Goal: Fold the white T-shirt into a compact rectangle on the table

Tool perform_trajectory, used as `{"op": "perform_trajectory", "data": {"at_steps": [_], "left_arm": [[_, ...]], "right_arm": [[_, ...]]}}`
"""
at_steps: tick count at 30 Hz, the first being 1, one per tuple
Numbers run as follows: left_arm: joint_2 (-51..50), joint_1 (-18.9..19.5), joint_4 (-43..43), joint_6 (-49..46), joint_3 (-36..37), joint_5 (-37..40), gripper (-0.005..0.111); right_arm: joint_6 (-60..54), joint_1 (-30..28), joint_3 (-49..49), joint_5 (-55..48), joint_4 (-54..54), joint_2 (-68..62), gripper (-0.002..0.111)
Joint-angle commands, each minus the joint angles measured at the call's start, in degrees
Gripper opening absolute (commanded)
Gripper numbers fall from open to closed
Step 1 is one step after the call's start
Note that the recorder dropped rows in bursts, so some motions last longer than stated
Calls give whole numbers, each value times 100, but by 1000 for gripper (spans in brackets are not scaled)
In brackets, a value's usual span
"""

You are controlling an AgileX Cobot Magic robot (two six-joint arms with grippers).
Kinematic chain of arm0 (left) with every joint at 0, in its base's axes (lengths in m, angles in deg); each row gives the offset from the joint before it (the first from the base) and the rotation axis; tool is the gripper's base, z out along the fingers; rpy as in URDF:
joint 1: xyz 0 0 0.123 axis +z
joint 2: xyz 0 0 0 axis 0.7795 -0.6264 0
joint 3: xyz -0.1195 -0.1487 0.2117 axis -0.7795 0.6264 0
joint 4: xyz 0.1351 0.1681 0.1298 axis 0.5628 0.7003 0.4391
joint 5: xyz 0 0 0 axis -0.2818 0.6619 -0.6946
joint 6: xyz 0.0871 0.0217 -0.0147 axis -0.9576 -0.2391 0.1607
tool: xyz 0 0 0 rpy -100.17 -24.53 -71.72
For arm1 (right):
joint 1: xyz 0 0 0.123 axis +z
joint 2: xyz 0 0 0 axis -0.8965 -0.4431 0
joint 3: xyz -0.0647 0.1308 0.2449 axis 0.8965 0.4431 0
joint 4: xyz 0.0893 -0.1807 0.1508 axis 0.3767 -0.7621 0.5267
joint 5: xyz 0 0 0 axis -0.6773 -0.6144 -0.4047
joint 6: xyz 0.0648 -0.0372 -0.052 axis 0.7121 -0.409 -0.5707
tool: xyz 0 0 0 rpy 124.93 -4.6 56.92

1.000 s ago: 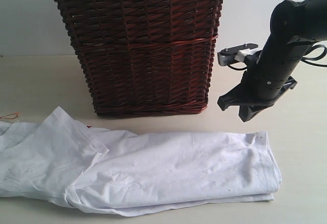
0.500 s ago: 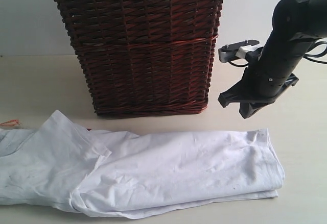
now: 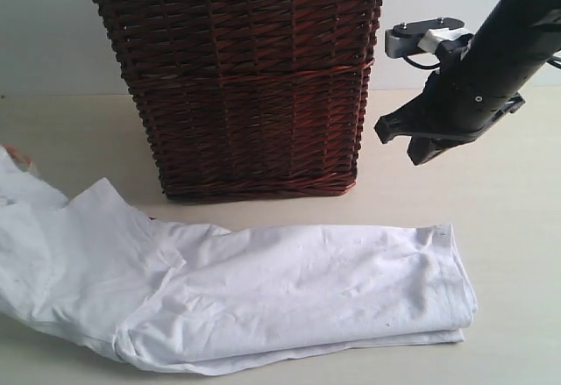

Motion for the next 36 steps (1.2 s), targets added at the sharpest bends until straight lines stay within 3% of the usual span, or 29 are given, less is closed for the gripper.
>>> {"op": "perform_trajectory", "data": {"at_steps": [1, 2, 3, 7, 13, 15, 16, 17, 18, 19, 28, 34, 36], "left_arm": [[352, -1129, -28, 805, -304, 56, 0], [363, -1697, -28, 1158, -523, 15, 0], [363, -1917, -43, 1304, -617, -23, 0], [104, -3588, -114, 2056, -1354, -417, 0], [-1032, -5669, -524, 1924, -2362, -864, 0], [-1503, -6145, -469, 1646, -2747, -695, 14], [-1663, -6260, -328, 1631, -2861, -593, 31], [-1746, -6300, -244, 1699, -2912, -567, 46], [-1851, -6312, -72, 1987, -2961, -567, 69], [-1863, -6300, 54, 2018, -2998, -554, 73], [-1322, -5597, 1475, 2445, -3298, 208, 36], [-258, -4756, 3451, 3350, -3286, 572, 32], [147, -4475, 3752, 3387, -3273, 626, 32]], "right_arm": [[-130, -26, -5, -17, 128, 199, 0], [-143, -26, -5, -42, 167, 286, 0], [-143, -26, -5, -42, 179, 320, 0], [-240, -26, -5, -88, 313, 536, 0], [-512, -26, -5, -220, 738, 727, 0], [-552, -26, -5, -296, 783, 727, 0], [-553, -26, -5, -320, 814, 727, 0], [-576, -26, -5, -345, 840, 727, 2], [-601, -26, -5, -398, 852, 727, 7], [-601, -26, 6, -424, 852, 727, 10], [-354, -55, 424, -560, 774, 715, 41], [-147, -471, 1305, -184, 1031, 715, 45], [-173, -588, 1519, -160, 1233, 715, 45]]}}
